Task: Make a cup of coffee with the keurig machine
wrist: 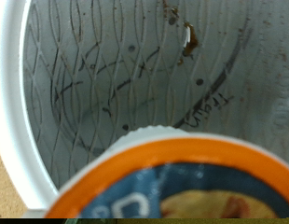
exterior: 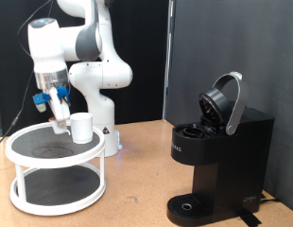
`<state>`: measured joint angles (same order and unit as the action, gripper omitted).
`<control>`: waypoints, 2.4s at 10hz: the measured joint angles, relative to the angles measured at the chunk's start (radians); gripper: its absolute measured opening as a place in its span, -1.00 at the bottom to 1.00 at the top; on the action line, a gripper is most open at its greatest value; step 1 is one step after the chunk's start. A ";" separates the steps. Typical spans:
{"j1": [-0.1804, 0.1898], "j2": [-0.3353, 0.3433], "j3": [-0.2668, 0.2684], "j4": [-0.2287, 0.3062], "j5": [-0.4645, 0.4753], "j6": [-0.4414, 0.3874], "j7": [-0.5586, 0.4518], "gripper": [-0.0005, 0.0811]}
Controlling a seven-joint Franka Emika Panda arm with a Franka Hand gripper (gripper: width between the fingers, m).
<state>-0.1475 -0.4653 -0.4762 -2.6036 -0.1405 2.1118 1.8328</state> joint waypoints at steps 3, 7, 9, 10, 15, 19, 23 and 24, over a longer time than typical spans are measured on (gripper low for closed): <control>0.001 -0.019 0.005 0.014 0.026 -0.043 -0.004 -0.23; 0.076 -0.023 -0.018 0.096 0.321 -0.152 -0.084 -0.23; 0.108 -0.024 0.007 0.117 0.417 -0.135 -0.039 -0.23; 0.108 -0.024 0.027 0.120 0.426 -0.125 0.003 -0.23; 0.171 0.012 0.022 0.157 0.590 -0.191 -0.026 -0.23; 0.214 0.090 0.088 0.205 0.653 -0.126 0.061 -0.23; 0.220 0.093 0.083 0.207 0.766 -0.141 0.059 -0.23; 0.231 0.098 0.090 0.216 0.794 -0.145 0.069 -0.23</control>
<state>0.0837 -0.3670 -0.3864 -2.3872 0.6538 1.9672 1.9014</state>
